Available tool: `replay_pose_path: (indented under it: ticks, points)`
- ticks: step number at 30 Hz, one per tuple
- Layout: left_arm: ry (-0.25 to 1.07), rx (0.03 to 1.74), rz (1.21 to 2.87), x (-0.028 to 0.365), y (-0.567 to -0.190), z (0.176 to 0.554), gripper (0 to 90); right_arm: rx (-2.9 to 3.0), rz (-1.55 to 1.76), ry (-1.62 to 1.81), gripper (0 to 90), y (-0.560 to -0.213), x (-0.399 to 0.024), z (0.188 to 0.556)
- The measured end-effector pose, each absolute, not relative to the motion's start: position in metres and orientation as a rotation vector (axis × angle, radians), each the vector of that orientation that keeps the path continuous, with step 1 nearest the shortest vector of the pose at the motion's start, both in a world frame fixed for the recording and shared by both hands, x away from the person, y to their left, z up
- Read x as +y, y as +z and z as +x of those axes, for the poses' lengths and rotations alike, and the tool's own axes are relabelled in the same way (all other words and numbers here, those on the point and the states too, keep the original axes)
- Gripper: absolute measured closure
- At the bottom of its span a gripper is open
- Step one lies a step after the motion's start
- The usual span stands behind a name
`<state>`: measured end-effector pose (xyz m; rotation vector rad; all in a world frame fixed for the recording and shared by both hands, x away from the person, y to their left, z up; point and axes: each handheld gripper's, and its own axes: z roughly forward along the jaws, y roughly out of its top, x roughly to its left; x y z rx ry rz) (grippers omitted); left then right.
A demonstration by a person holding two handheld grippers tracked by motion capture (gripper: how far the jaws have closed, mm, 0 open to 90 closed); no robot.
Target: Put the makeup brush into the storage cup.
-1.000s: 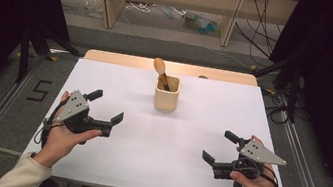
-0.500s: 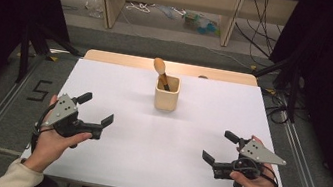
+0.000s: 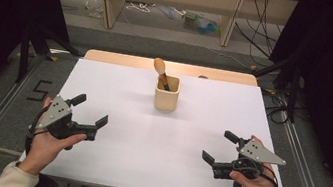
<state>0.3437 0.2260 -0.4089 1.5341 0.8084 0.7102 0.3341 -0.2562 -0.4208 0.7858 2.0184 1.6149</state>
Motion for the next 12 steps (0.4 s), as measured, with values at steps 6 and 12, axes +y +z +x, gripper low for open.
replay_pose_path:
  ticks: [6, 12]
  points:
    - [0.707, 0.805, 1.551, 0.2237, -0.4114, 0.3443, 0.0, 2.019, 0.785, 1.620, 1.3, -0.4208, -0.2564, 0.3341]
    - [0.700, 0.809, 1.556, 0.2213, -0.4137, 0.3451, 0.0, 2.030, 0.799, 1.621, 1.3, -0.4212, -0.2563, 0.3340]
